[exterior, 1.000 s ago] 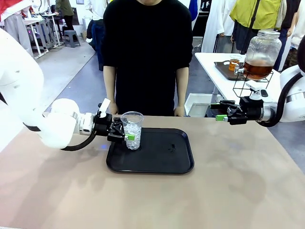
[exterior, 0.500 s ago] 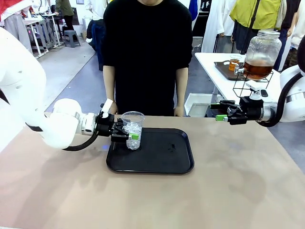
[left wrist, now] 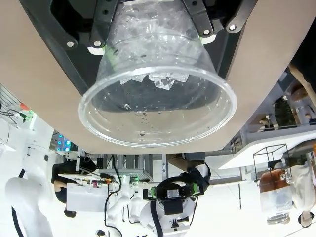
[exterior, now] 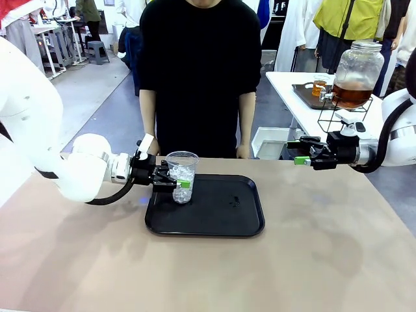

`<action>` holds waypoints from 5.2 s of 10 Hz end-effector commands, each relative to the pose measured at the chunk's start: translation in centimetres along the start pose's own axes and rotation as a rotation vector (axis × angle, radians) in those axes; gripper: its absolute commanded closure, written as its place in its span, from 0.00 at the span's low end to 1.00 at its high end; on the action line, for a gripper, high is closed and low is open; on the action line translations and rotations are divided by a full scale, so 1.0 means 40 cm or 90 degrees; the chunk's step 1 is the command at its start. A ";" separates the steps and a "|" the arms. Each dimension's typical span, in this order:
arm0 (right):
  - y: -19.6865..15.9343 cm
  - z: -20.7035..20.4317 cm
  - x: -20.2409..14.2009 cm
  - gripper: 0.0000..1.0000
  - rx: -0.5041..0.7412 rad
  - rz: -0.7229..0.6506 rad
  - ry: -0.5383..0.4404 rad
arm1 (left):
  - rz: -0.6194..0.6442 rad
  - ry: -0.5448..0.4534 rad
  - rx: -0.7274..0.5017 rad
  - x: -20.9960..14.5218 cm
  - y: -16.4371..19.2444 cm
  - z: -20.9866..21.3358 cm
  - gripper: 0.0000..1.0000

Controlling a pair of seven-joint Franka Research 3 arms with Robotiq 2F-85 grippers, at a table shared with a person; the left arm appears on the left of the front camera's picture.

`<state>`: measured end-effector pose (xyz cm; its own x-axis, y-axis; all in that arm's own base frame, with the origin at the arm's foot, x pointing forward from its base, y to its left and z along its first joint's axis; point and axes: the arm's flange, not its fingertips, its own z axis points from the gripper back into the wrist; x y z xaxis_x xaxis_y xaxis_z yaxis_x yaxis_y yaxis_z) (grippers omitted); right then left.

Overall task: Pour the drink into the iced cup.
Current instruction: Pick up the iced cup indicated by the human and present it to them, then open the gripper to release the iced cup you were holding.

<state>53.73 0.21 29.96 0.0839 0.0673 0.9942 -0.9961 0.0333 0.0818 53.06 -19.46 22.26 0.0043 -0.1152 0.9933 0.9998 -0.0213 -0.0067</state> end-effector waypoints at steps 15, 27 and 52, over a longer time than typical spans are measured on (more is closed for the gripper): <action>0.006 -0.002 0.006 0.00 -0.002 0.000 -0.011 | -0.002 -0.003 0.056 0.372 0.154 -0.005 0.39; 0.006 -0.002 0.006 0.00 -0.002 0.000 -0.011 | -0.002 -0.003 0.056 0.372 0.154 -0.005 0.39; 0.006 -0.002 0.006 0.00 -0.002 0.000 -0.011 | -0.024 -0.012 0.085 0.260 -0.045 0.269 0.00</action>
<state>53.69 0.21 29.91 0.0853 0.0666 0.9941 -0.9960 0.0331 0.0833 53.52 -11.28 33.76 0.0002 -0.0996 0.9950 0.9925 0.1214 0.0120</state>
